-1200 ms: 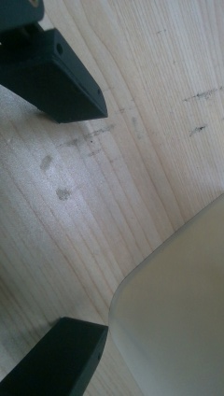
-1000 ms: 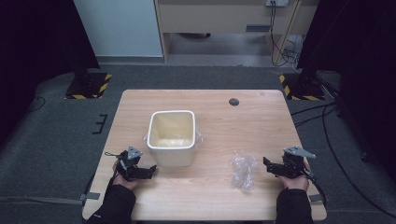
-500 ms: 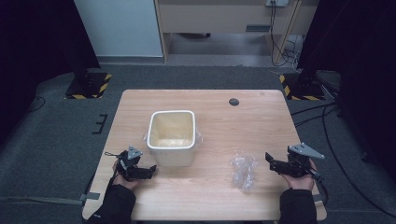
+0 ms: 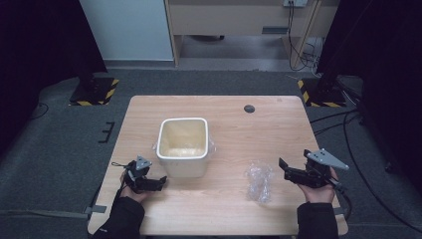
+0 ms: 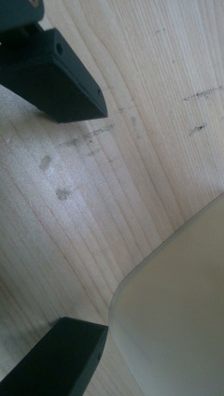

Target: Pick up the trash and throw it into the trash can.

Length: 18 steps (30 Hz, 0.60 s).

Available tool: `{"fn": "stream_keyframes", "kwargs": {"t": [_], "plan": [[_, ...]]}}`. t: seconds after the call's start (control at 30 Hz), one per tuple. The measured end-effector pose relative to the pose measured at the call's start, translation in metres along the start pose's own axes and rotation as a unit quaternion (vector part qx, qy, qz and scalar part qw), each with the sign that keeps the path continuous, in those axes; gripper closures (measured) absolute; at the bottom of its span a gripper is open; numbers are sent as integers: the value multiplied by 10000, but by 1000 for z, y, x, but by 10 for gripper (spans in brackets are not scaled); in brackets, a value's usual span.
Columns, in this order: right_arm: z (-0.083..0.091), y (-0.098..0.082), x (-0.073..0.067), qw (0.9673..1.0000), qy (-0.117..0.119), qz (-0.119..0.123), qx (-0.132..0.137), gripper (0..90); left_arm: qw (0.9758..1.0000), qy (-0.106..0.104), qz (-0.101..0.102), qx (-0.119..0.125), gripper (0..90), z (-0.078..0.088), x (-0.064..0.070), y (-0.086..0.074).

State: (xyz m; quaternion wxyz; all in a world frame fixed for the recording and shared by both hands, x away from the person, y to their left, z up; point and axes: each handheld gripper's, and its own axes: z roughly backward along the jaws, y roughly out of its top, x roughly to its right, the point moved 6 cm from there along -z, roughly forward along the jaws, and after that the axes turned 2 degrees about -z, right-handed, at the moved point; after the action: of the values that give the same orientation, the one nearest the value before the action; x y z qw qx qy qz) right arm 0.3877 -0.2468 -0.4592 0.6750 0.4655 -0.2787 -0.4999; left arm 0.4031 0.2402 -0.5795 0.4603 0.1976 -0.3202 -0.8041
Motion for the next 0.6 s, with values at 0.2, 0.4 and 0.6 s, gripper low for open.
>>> {"fn": "stream_keyframes", "kwargs": {"t": [0.2, 0.4, 0.6], "plan": [[6, 10, -13, 9998, 155, 22, 118, 40, 10000, 0, 0, 0, 0, 0, 0, 0], [9, 18, -32, 9993, 324, 79, 179, 35, 10000, 0, -1, -1, 0, 0, 0, 0], [4, 14, -39, 9991, 427, 31, 59, 33, 10000, -4, -6, -2, 0, 0, 0, 0]]}}
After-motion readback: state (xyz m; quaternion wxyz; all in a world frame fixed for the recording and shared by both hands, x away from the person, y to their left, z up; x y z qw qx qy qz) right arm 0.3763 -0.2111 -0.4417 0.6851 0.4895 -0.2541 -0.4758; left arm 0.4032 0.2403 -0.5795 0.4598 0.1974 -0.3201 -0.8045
